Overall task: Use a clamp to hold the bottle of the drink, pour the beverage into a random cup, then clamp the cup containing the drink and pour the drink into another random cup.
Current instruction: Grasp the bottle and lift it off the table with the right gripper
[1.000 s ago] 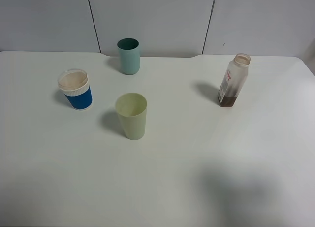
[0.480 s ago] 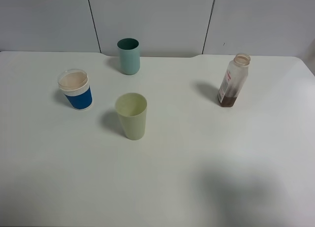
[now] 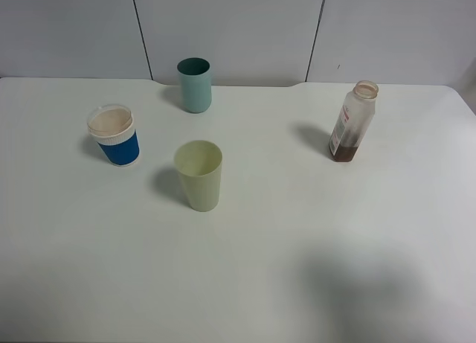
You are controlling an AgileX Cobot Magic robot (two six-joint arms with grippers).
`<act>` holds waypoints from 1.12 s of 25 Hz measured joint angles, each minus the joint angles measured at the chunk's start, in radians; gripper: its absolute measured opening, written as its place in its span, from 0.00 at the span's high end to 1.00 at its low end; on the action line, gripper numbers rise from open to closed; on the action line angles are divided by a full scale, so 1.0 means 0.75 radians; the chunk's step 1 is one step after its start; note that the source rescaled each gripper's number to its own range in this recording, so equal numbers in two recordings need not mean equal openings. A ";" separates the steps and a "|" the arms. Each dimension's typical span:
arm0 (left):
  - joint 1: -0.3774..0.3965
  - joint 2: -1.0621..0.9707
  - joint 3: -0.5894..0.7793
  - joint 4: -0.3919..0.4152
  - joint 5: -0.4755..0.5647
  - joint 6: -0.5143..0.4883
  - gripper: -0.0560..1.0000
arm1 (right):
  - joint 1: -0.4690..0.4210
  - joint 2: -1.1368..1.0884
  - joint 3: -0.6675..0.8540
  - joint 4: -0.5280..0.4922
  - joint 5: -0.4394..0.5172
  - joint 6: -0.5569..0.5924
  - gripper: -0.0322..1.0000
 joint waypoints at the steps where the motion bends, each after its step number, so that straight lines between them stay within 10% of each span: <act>1: 0.000 0.000 0.000 0.000 0.000 0.000 0.11 | 0.000 0.000 0.000 0.000 0.000 0.000 0.00; 28: 0.000 0.000 0.000 0.000 0.000 0.000 0.11 | 0.047 0.000 0.000 0.000 0.000 0.000 0.00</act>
